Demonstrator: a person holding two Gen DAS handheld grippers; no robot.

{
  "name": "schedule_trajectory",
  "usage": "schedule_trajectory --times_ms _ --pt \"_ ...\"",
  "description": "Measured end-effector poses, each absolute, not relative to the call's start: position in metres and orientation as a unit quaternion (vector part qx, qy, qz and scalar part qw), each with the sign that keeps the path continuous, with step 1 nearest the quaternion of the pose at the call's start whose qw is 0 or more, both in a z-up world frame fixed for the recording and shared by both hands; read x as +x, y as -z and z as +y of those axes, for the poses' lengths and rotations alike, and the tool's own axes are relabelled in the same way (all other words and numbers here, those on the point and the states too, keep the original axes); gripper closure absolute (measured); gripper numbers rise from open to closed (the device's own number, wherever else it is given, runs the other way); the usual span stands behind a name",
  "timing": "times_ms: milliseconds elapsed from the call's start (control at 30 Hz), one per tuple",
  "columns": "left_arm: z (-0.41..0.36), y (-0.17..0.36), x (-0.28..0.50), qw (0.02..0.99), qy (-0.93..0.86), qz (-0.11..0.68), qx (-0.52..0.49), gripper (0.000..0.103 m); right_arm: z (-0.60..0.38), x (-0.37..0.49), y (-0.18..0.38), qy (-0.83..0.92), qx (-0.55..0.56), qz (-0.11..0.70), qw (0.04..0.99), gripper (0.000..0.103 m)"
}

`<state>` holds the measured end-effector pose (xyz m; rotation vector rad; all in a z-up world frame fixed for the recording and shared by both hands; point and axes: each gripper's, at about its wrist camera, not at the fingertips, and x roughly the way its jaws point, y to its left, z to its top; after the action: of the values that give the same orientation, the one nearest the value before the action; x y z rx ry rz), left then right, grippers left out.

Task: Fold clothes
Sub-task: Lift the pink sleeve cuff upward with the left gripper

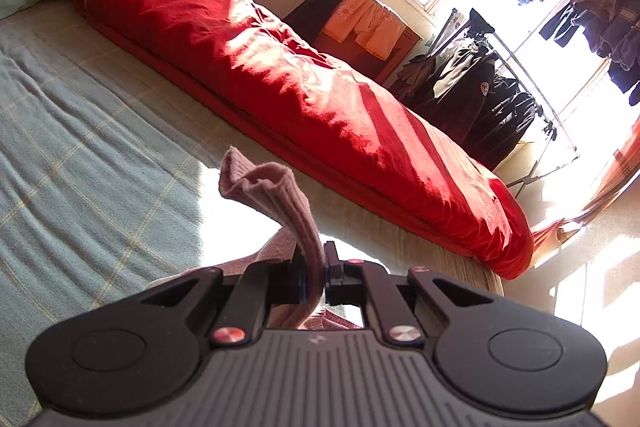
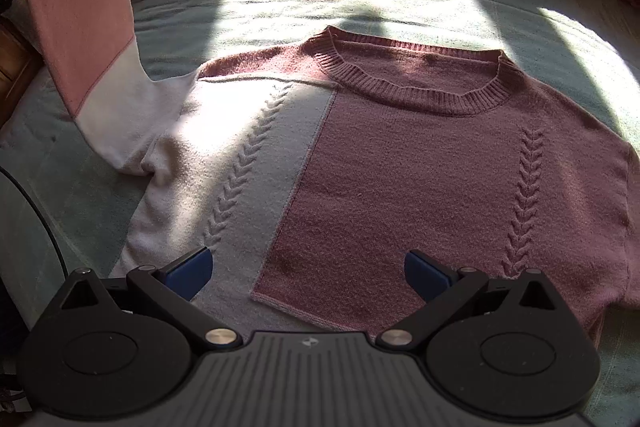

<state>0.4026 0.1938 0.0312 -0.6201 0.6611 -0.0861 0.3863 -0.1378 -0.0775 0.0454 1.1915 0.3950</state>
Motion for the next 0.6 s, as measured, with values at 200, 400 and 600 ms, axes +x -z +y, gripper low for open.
schedule_trajectory --times_ms 200,400,600 --pt "0.159 -0.042 0.408 0.898 0.084 0.312 -0.300 0.098 -0.155 0.381 0.075 -0.179 0.030 0.555 0.812 0.000" --pt "0.125 -0.041 0.415 0.893 0.116 0.314 -0.302 0.098 -0.169 0.374 0.072 -0.172 0.035 0.553 0.814 0.000" --pt "0.087 -0.037 0.424 0.895 0.150 0.320 -0.273 0.098 -0.182 0.369 0.071 -0.164 0.043 0.552 0.817 0.000"
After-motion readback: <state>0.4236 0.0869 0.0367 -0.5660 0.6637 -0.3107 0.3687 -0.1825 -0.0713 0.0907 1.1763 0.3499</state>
